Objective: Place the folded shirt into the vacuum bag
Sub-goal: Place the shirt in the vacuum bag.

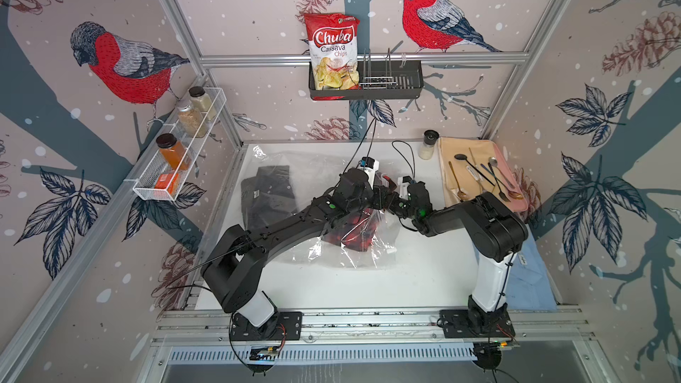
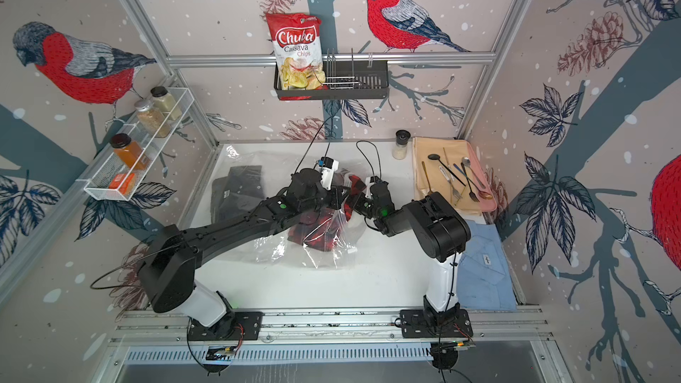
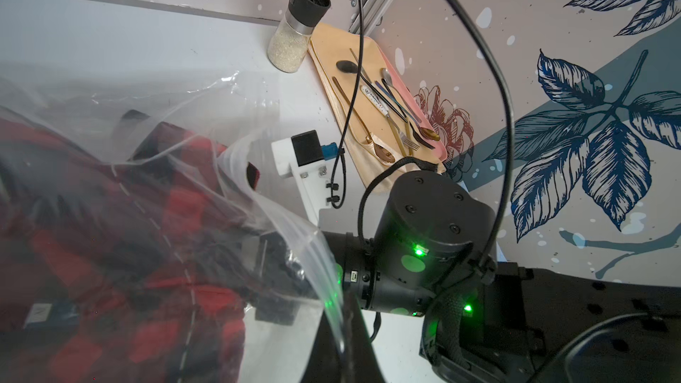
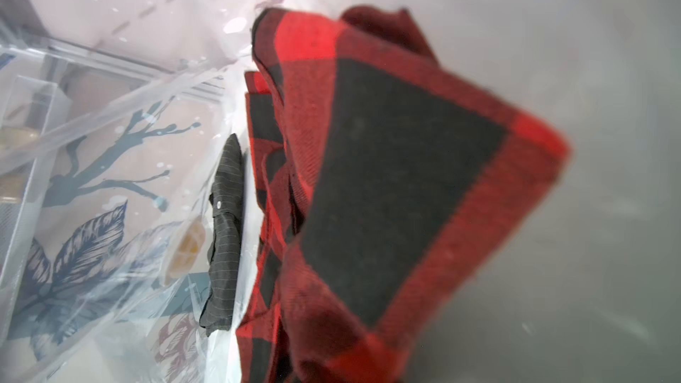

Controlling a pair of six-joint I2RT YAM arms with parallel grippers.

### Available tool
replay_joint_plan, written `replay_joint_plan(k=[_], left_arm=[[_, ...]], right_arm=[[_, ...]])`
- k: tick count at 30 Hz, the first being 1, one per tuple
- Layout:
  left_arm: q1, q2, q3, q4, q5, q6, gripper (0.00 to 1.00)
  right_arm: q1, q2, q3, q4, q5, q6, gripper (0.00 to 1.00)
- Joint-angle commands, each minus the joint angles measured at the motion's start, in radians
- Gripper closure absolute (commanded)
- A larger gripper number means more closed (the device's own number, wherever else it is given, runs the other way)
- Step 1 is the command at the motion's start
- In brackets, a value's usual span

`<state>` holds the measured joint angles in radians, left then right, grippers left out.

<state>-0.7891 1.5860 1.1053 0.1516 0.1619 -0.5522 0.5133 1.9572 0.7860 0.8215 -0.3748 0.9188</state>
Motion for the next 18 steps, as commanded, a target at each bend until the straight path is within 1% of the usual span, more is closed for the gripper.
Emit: replay_joint_plan(k=[1, 6, 8, 11, 13, 15, 17, 18], left_arm=[[0.001, -0.012, 0.012, 0.065, 0.038, -0.002, 1.00], [0.001, -0.037, 0.012, 0.063, 0.053, -0.004, 1.00], [0.000, -0.043, 0.008, 0.067, 0.061, -0.008, 1.00], [0.000, -0.046, 0.003, 0.089, 0.087, -0.023, 1.00], [-0.001, -0.048, 0.001, 0.101, 0.104, -0.031, 1.00], [-0.001, -0.052, -0.005, 0.106, 0.107, -0.035, 1.00], [-0.001, -0.059, -0.008, 0.102, 0.099, -0.031, 1.00], [-0.001, -0.066, -0.012, 0.097, 0.086, -0.026, 1.00]], right_arm=[[0.027, 0.013, 0.033, 0.087, -0.013, -0.047, 0.93], [0.045, 0.062, 0.074, 0.132, -0.046, -0.063, 0.94], [0.049, 0.091, 0.086, 0.166, -0.054, -0.044, 0.94], [0.057, 0.154, 0.137, 0.212, -0.074, 0.004, 0.91], [0.065, 0.192, 0.181, 0.215, -0.081, 0.032, 0.88], [0.072, 0.214, 0.221, 0.183, -0.078, 0.040, 0.83], [0.077, 0.215, 0.243, 0.139, -0.070, 0.036, 0.81], [0.078, 0.204, 0.240, 0.106, -0.062, 0.032, 0.78]])
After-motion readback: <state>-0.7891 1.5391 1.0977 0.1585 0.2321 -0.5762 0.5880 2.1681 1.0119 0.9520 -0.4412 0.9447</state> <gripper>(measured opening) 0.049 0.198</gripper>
